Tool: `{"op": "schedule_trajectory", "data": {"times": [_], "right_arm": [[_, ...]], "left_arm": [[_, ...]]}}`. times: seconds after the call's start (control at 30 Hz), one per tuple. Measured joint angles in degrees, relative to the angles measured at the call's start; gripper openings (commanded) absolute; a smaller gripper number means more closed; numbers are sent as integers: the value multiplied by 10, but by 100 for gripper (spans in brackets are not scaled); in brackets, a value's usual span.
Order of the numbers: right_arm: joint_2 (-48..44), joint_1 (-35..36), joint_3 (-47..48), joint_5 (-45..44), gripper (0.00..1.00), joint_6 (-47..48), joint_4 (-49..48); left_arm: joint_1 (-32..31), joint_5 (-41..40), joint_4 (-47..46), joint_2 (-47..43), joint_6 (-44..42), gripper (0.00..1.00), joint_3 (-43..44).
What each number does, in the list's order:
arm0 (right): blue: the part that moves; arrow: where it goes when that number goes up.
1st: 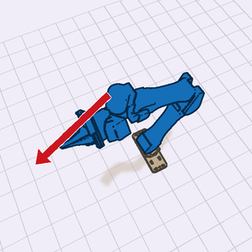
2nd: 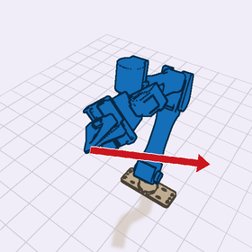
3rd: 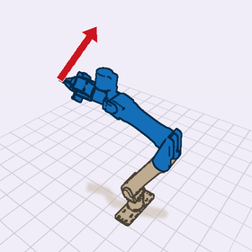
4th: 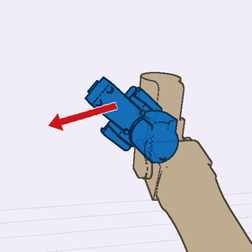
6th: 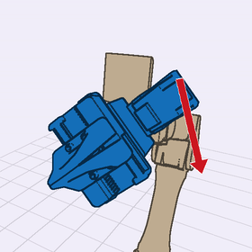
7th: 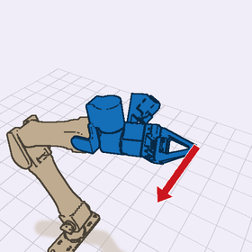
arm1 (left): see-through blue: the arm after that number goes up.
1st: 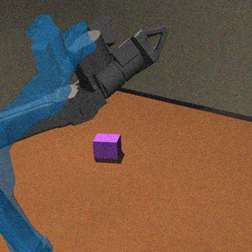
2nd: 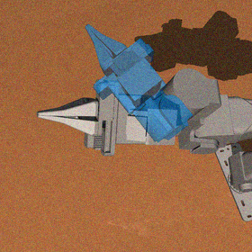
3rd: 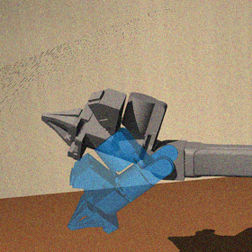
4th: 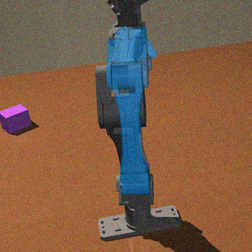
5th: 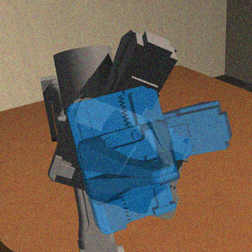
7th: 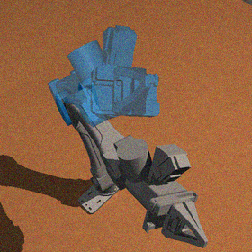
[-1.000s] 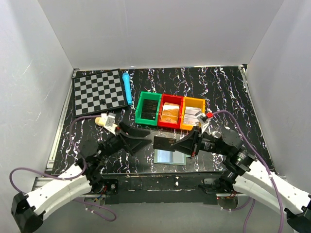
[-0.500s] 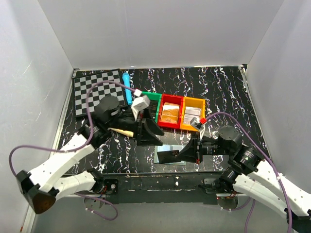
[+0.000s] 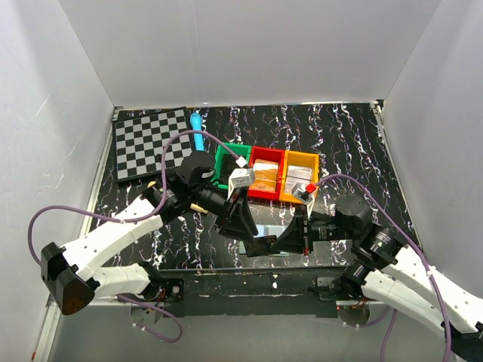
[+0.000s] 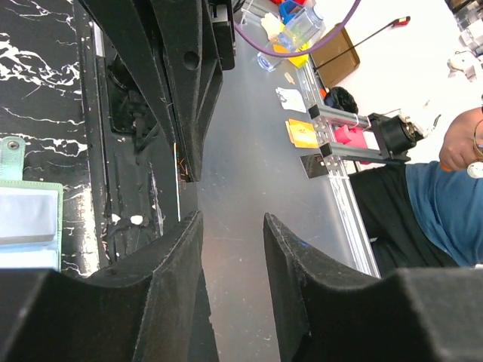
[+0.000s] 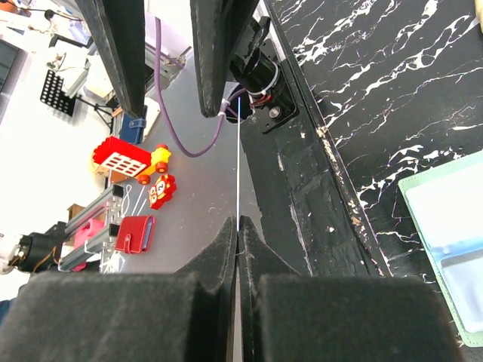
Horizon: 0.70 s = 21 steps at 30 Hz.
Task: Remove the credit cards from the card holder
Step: Place the credit card in the storage box.
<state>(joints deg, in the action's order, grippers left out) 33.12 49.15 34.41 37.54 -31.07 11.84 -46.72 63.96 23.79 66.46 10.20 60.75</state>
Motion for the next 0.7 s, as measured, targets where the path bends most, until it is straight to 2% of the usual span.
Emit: {"op": "schedule_trajectory", "data": {"times": [0.17,0.47,0.7], "right_arm": [[6,0,0,1,1,-2,-8],[7,0,0,2,1,-3,-19],[6,0,0,2,1,-5,-26]], "left_arm": [[-7,-2,5,14,-8,37,0],[-8,-34,15,34,-17,44,0],[-8,-40,15,33,-17,28,1]]}}
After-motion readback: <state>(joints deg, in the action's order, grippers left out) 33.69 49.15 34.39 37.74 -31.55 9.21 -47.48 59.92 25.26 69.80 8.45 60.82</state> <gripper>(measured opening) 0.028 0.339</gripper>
